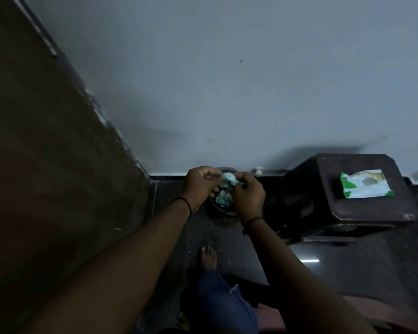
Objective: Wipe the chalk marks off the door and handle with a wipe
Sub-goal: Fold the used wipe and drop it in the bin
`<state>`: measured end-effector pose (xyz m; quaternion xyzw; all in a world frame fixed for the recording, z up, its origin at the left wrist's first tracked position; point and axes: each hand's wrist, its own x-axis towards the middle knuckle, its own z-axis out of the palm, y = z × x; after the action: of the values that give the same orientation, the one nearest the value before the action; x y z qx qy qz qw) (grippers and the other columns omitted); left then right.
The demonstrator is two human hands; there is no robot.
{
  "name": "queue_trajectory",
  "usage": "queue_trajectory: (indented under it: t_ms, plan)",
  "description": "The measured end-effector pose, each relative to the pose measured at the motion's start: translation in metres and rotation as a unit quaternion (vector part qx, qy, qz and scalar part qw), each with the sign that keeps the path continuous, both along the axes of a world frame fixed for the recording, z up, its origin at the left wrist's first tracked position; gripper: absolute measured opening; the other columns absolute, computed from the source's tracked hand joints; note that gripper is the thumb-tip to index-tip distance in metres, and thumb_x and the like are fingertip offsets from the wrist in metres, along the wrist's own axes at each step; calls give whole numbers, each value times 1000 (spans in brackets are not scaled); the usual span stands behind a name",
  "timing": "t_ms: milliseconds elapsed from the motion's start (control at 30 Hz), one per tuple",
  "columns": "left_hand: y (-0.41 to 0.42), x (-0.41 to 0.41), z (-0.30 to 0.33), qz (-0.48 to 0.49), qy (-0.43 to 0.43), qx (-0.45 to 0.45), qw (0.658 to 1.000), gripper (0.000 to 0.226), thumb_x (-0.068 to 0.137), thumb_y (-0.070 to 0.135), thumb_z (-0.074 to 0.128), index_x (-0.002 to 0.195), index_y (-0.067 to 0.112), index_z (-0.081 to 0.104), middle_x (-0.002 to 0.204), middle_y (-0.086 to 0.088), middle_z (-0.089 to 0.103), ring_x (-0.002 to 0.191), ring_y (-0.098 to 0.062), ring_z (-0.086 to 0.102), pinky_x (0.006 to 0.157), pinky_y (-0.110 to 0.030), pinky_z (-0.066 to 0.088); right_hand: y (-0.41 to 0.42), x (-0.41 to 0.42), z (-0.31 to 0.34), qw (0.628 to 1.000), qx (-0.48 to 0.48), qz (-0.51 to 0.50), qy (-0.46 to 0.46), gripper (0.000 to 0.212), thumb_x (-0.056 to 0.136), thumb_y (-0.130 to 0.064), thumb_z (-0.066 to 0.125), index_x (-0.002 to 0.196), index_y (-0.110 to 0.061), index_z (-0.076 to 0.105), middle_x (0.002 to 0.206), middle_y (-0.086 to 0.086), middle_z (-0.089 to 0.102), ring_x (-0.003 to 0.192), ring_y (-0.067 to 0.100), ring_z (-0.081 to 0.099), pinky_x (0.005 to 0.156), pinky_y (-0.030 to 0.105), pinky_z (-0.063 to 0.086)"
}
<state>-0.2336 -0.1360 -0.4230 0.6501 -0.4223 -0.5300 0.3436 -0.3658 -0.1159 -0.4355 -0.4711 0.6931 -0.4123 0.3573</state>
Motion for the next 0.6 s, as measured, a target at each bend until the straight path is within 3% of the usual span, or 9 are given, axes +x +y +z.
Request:
queue_trajectory:
  t_ms: [200,300,367,467,600]
  plan:
    - [-57,-18,-63,-43,-67,45,996,19,93,0,60,109,-7,67,91,-22,68,61,-15,58,48,-13,46,-48,-25,-64,998,38,-43,25,36,76,3,54,96,-21,72,99,-1,73,94,16,66,89,35,53]
    - [-80,-18,-93,-66,-107,60,990,22,93,0,60,114,-7,65,107,-25,68,87,-32,66,69,-25,51,-81,-32,-103,992,127,-11,-13,41,83,-4,61,121,-18,66,120,3,68,109,18,63,100,38,48]
    - [-94,-16,-105,-80,-130,72,986,24,92,-3,59,114,-10,64,113,-27,66,105,-38,63,82,-32,49,-98,-39,-120,982,187,-5,1,46,83,-7,64,128,-19,61,126,5,65,113,22,61,101,38,47]
    - [-95,-6,-114,-107,-183,75,974,23,92,-2,60,113,-10,64,113,-26,65,108,-38,61,85,-31,46,-98,-45,-130,977,208,4,43,43,82,-5,62,122,-21,65,120,6,68,109,24,62,98,32,48]
    - [-94,9,-115,-184,-304,51,933,32,94,9,60,125,0,60,125,-21,56,116,-35,54,96,-36,42,-98,-35,-130,976,201,65,59,38,83,-5,59,117,-19,67,117,6,69,110,22,62,99,30,47]
